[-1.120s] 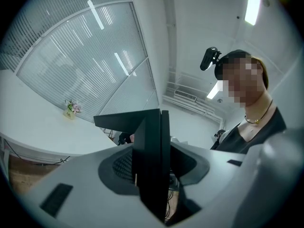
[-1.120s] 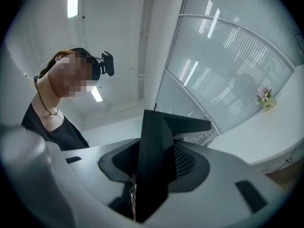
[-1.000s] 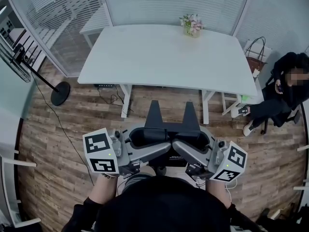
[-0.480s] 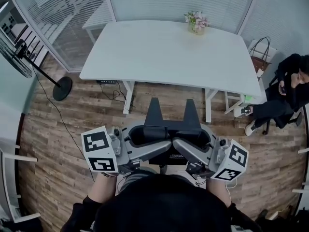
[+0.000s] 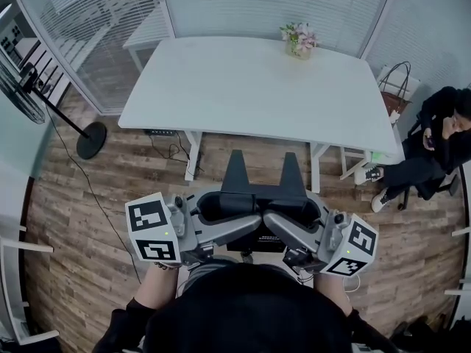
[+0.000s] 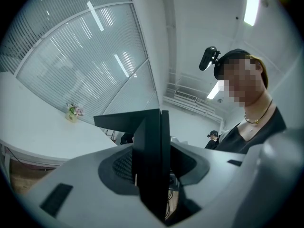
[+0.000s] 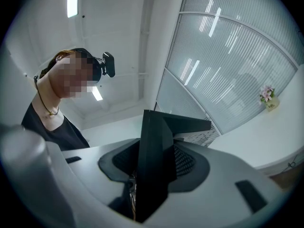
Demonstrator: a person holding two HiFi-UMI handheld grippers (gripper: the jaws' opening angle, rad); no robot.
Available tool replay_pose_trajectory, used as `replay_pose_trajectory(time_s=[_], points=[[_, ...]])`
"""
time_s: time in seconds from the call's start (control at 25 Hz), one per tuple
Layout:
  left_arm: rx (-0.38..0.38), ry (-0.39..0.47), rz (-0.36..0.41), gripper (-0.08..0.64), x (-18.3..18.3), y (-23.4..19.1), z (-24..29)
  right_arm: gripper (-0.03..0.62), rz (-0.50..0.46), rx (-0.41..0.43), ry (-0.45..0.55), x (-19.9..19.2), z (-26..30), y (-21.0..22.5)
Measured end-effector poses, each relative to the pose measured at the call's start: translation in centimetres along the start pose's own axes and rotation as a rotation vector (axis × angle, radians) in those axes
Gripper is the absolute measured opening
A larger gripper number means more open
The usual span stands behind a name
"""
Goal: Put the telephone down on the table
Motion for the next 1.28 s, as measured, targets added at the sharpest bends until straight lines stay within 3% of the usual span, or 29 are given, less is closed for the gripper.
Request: replay_pose_trajectory(time_s=[0.6,1.28], points=[[-0.033,-0.001,0.01,0.192,3.6,-7.6,-0.3,0.181,-0.014,-0.03,0.003,1.9,4.1,6.9],[-0.078,-0.03,-0.009,0.192,11.8,-20.6,0.0,0.182,0.003,-0.086,0.02,7.1,11.0,19.1]])
Point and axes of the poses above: the fingertips, and each gripper's own axes: z forward along the fingers, y to its right, x out of its top, the point moved 3 cm from there along -z, backward along the fingers, and after that the axes turned 10 degrees about -y, right-handed, at the moved point
